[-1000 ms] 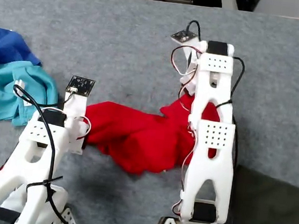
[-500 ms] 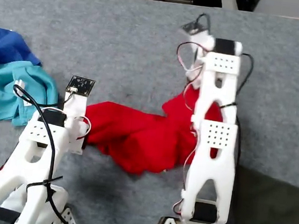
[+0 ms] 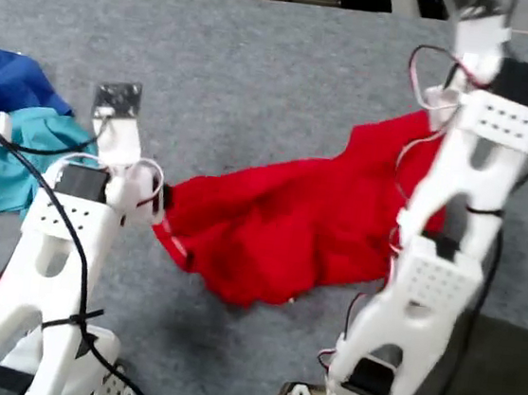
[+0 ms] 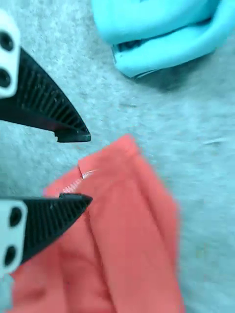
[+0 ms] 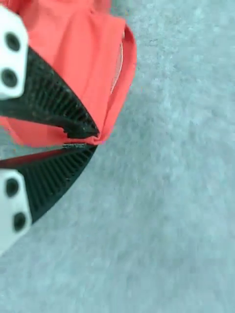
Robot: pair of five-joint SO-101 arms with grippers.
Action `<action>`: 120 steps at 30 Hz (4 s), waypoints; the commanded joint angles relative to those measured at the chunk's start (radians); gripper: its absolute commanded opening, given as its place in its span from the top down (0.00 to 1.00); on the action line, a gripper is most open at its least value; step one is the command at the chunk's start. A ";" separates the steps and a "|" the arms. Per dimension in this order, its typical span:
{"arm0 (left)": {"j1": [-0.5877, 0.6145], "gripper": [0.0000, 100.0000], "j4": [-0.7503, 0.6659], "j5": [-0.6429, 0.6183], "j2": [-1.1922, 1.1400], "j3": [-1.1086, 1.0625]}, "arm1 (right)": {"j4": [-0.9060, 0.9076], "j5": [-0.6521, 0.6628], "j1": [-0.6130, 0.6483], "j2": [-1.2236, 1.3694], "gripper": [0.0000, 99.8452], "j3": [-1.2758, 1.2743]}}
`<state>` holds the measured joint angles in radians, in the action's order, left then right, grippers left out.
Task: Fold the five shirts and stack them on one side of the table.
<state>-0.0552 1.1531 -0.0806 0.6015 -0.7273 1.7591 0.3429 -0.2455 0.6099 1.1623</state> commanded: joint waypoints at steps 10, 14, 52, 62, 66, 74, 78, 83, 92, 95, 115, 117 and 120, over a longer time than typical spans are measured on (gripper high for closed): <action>-0.057 0.80 -0.222 -0.118 -0.027 -0.017 | -0.445 -0.218 -0.044 0.085 1.00 -0.094; -0.094 0.80 -0.345 -0.120 -0.171 -0.029 | -0.608 -0.227 -0.048 0.269 1.00 -0.101; -0.292 0.79 0.391 -0.511 -0.862 0.928 | -0.637 -0.137 -0.002 0.631 1.00 0.260; -0.292 0.79 0.173 -0.532 -1.024 0.893 | -0.637 -0.137 -0.002 0.631 1.00 0.260; -0.232 0.79 0.092 -0.595 -1.050 0.899 | -0.637 -0.137 -0.002 0.631 1.00 0.260; -0.098 0.97 -0.063 -0.618 -1.052 0.939 | -0.637 -0.137 -0.002 0.631 1.00 0.260; -0.068 0.98 -0.071 -0.623 -1.059 1.019 | -0.637 -0.137 -0.002 0.631 1.00 0.260; -0.074 0.98 -0.083 -0.623 -1.061 1.092 | -0.637 -0.137 -0.002 0.631 1.00 0.260; -0.068 0.98 -0.213 -0.623 -1.058 1.091 | -0.637 -0.137 -0.004 0.631 1.00 0.260; -0.040 0.98 -0.226 -0.620 -1.059 1.163 | -0.637 -0.137 -0.004 0.631 1.00 0.260; 0.060 0.98 -0.216 -0.618 -1.300 1.685 | -0.637 -0.137 -0.004 0.631 1.00 0.260; 0.057 0.98 -0.181 -0.618 -1.317 1.692 | -0.637 -0.137 -0.004 0.631 1.00 0.260; 0.044 0.90 -0.091 -0.624 -1.336 1.692 | -0.637 -0.137 -0.004 0.631 1.00 0.260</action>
<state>0.0000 0.9920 -0.7035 -0.7411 0.9129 1.1162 0.2002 -0.2593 1.2482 1.3648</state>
